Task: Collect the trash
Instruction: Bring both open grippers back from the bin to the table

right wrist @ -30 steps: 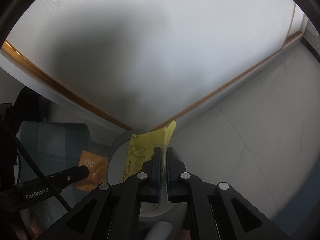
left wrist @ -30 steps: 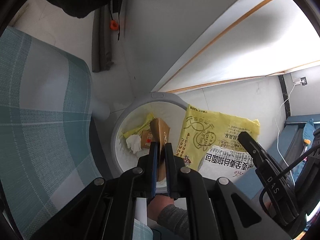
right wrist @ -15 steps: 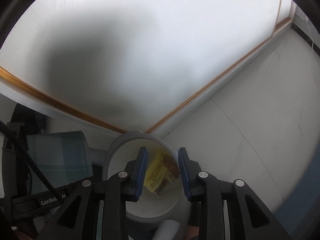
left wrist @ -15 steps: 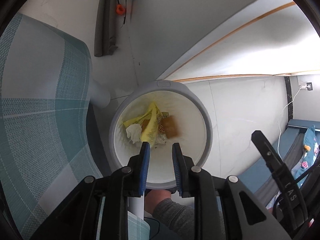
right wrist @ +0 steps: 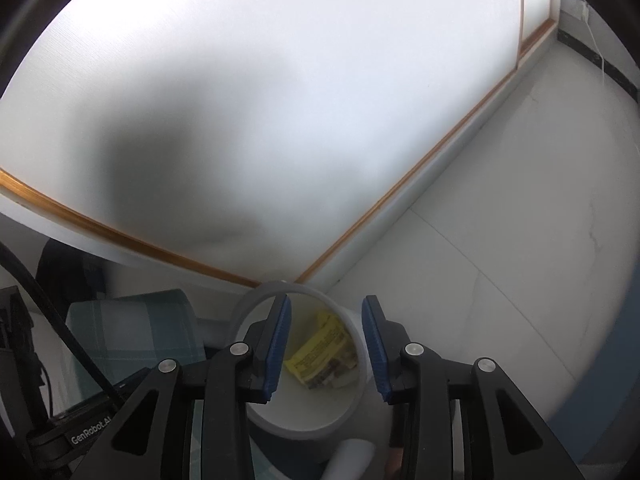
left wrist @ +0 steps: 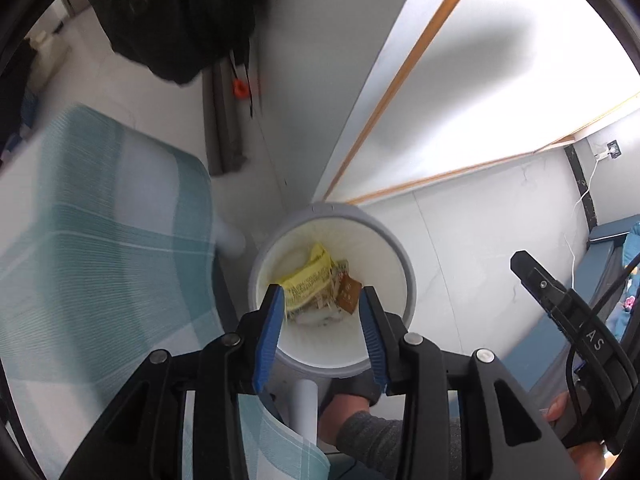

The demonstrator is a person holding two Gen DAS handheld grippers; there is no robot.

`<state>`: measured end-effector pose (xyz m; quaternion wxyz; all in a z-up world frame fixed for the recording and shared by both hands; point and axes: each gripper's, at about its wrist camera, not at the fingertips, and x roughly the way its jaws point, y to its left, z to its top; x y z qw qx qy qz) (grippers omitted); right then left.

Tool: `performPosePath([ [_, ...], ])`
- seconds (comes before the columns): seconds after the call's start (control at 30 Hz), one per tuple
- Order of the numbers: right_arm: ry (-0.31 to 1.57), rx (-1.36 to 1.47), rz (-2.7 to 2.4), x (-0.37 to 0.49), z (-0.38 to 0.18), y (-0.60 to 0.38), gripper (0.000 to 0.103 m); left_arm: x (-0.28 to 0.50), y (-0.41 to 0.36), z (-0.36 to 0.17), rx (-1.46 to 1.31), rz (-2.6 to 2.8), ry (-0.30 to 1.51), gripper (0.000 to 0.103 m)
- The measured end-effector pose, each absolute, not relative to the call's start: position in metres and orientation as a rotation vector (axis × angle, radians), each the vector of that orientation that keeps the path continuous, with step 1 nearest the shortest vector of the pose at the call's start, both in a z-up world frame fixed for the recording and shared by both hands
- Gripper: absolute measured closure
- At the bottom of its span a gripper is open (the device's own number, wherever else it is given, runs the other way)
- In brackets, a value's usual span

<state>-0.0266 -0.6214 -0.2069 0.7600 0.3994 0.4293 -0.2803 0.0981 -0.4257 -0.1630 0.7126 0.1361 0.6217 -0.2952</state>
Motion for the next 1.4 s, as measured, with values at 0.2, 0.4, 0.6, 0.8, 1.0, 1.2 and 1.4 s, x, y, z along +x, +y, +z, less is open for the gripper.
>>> performPosePath([
  [0.2, 0.780, 0.763, -0.545, -0.034, -0.151, -0.606, 0.061, 0.095, -0.402, -0.104, 0.267, -0.655, 1.222, 0.055],
  [0.4, 0.666, 0.656, -0.458, -0.046, -0.100, -0.573, 0.054, 0.095, -0.356, -0.048, 0.198, -0.591, 1.063, 0.040],
  [0.6, 0.531, 0.571, -0.364, -0.055, -0.048, -0.536, 0.040, 0.100, -0.301, -0.006, 0.136, -0.536, 0.936, 0.029],
  [0.8, 0.496, 0.496, -0.297, -0.051, -0.010, -0.495, 0.035, 0.095, -0.247, 0.030, 0.078, -0.475, 0.831, 0.024],
  [1.0, 0.462, 0.463, -0.211, -0.044, 0.014, -0.446, 0.027, 0.089, -0.195, 0.032, 0.040, -0.417, 0.764, 0.020],
  [1.2, 0.467, 0.402, -0.122, -0.030, 0.025, -0.381, 0.020, 0.089, -0.149, 0.029, 0.023, -0.359, 0.704, 0.019],
  [1.4, 0.483, 0.362, -0.054, -0.017, 0.022, -0.334, 0.012, 0.091, -0.105, 0.020, -0.024, -0.299, 0.654, 0.013],
])
